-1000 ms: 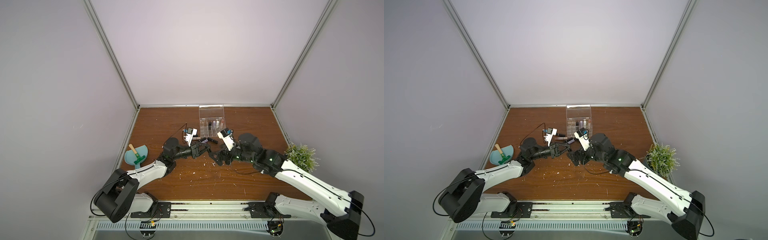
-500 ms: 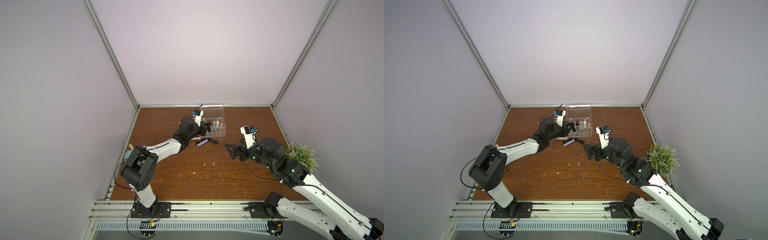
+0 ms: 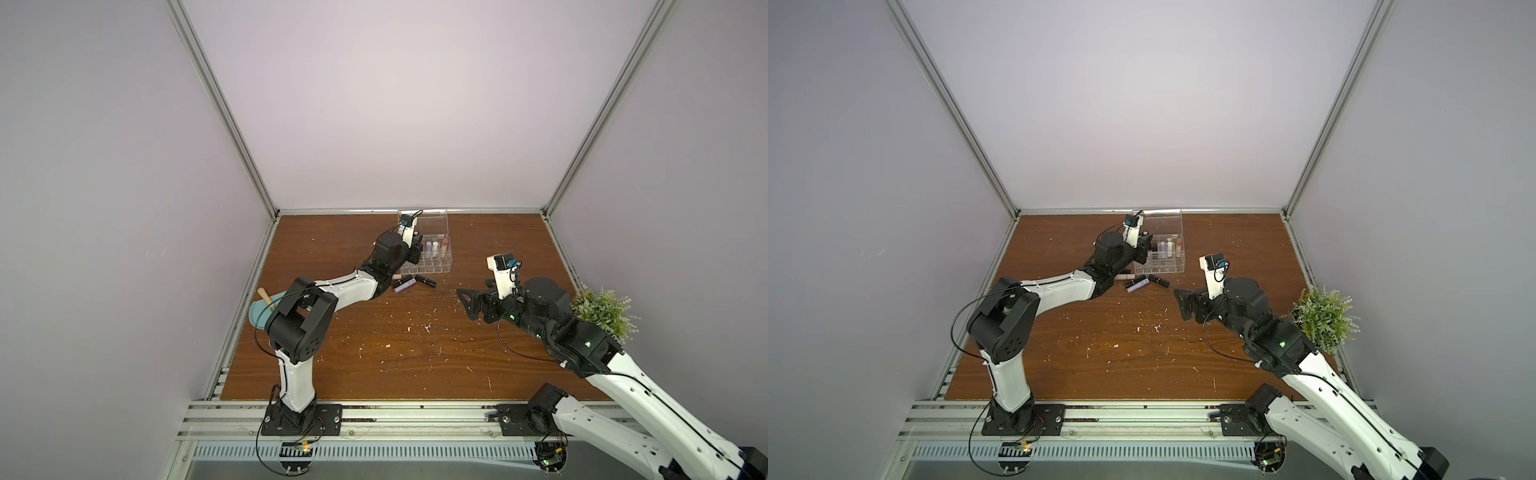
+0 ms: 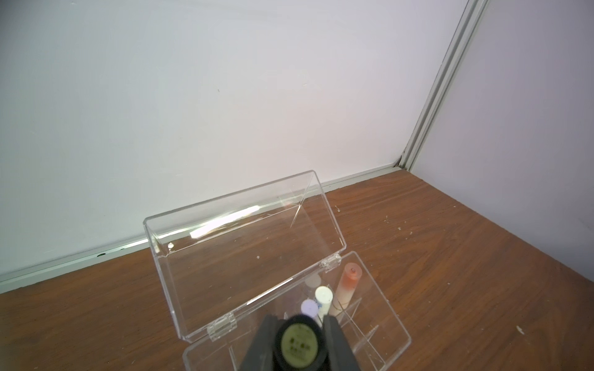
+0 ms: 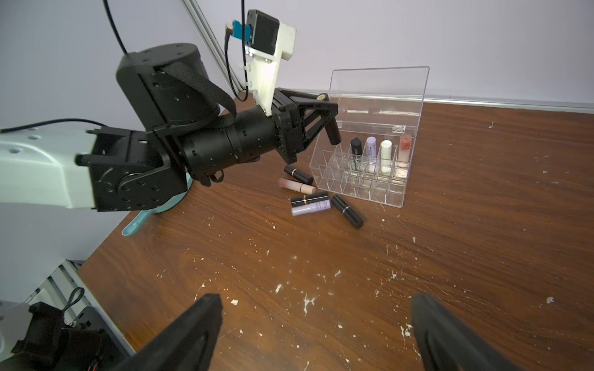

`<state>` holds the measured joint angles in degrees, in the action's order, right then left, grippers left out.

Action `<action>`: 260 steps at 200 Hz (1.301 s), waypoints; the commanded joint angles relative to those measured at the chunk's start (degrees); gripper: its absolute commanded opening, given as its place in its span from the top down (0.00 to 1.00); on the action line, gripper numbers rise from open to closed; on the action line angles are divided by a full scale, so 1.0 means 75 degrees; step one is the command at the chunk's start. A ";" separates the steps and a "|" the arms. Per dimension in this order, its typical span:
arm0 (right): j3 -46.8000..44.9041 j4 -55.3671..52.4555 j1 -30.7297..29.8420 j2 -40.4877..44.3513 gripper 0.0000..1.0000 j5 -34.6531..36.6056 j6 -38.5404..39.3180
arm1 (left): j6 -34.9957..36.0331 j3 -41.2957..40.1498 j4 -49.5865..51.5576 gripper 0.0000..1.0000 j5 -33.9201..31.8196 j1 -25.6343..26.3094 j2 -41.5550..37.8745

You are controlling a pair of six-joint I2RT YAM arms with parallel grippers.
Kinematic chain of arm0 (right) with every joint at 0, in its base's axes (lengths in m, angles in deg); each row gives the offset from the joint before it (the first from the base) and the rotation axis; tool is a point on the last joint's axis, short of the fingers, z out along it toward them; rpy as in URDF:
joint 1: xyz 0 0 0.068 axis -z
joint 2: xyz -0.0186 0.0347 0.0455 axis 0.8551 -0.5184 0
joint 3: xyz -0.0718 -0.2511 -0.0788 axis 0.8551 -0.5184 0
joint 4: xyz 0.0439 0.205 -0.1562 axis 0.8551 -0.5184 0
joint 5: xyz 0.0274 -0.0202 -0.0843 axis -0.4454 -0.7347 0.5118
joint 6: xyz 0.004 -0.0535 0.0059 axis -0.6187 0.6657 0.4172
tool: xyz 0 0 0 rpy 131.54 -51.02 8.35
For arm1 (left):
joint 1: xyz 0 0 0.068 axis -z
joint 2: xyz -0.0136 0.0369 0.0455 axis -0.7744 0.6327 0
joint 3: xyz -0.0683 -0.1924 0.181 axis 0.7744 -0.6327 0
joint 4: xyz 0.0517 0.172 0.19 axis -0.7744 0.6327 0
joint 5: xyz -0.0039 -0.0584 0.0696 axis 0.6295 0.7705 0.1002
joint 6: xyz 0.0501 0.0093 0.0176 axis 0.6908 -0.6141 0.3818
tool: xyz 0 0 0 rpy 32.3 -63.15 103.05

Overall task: Arrange the lipsticks in the organizer
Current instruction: Place the lipstick in the storage box.

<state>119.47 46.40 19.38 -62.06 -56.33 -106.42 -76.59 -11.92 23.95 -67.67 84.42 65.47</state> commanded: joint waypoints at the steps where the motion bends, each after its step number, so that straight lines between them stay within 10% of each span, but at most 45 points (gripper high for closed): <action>1: -0.0009 0.0112 0.0061 0.0042 0.02 -0.0024 -0.0021 | 0.0430 0.0110 -0.0604 0.87 -0.0409 0.0060 0.0174; 260: -0.0597 0.0257 0.0582 0.0069 0.02 -0.0733 0.0021 | 0.0411 0.1246 -0.0767 0.76 -0.1398 -0.0130 0.2167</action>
<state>114.58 46.66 23.29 -62.10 -60.26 -106.46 -73.02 -2.54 17.13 -76.78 84.03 80.92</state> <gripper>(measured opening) 0.980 0.243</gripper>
